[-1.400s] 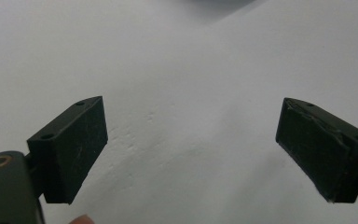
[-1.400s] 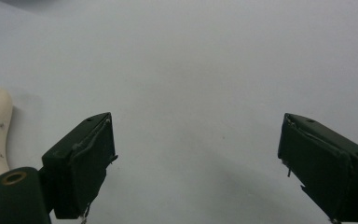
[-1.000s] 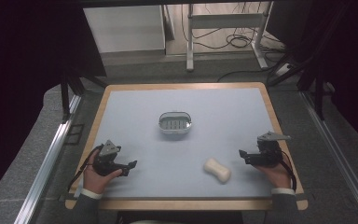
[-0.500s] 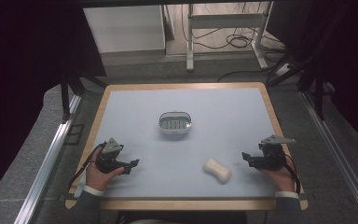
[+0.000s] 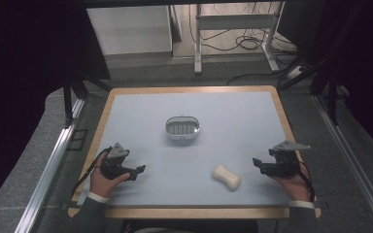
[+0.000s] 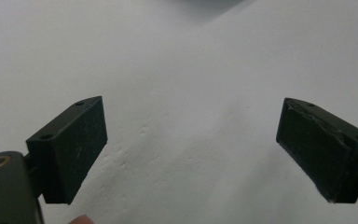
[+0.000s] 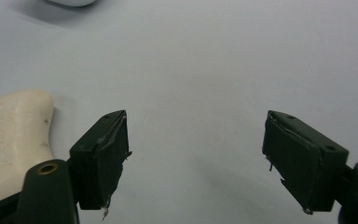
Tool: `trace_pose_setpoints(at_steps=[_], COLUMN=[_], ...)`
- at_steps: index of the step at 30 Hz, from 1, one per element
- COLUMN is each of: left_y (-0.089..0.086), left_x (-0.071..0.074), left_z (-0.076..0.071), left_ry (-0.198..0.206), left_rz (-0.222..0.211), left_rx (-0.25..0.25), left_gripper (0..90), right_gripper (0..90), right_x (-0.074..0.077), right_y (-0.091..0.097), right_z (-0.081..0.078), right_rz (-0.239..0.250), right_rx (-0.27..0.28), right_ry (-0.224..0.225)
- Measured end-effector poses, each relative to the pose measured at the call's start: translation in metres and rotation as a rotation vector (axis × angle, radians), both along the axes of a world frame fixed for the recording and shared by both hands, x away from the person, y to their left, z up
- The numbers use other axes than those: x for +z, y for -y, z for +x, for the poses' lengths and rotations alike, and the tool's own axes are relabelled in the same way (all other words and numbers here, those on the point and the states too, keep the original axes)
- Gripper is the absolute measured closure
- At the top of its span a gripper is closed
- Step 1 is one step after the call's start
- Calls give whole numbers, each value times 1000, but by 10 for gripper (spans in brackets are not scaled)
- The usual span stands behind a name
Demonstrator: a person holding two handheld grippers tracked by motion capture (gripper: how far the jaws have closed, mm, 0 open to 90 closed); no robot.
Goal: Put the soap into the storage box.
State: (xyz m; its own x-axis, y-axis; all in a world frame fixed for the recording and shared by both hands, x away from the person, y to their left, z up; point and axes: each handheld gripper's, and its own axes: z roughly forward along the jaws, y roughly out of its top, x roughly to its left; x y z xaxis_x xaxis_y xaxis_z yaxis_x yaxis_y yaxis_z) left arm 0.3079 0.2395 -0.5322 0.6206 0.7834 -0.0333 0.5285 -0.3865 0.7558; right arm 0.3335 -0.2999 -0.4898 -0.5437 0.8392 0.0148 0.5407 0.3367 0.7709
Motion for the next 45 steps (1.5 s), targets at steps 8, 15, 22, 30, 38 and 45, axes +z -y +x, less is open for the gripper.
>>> trace_pose_setpoints(at_steps=[8, 15, 22, 30, 38, 45], left_y=[0, 0, 0, 1, -3, -5], left_x=[-2, -2, -4, -5, -1, -1], left_z=[1, 1, 1, 2, 0, -1], left_ry=[-16, -19, -26, -24, -13, -11], left_rz=[-3, -3, -6, 11, 13, 5], left_rx=[-3, -6, -4, 1, 5, 6], left_gripper=[90, 91, 91, 91, 91, 91], right_gripper=[245, 244, 244, 236, 236, 235], right_x=[22, 31, 41, 43, 45, 34], right_y=[-16, -32, -43, -53, -77, -99], right_z=[1, 1, -1, 0, 2, 3], right_rz=[-53, -125, -158, -198, -267, -323], right_rx=[90, 142, 189, 243, 289, 351], right_ry=[-21, -60, -88, -117, -167, -229])
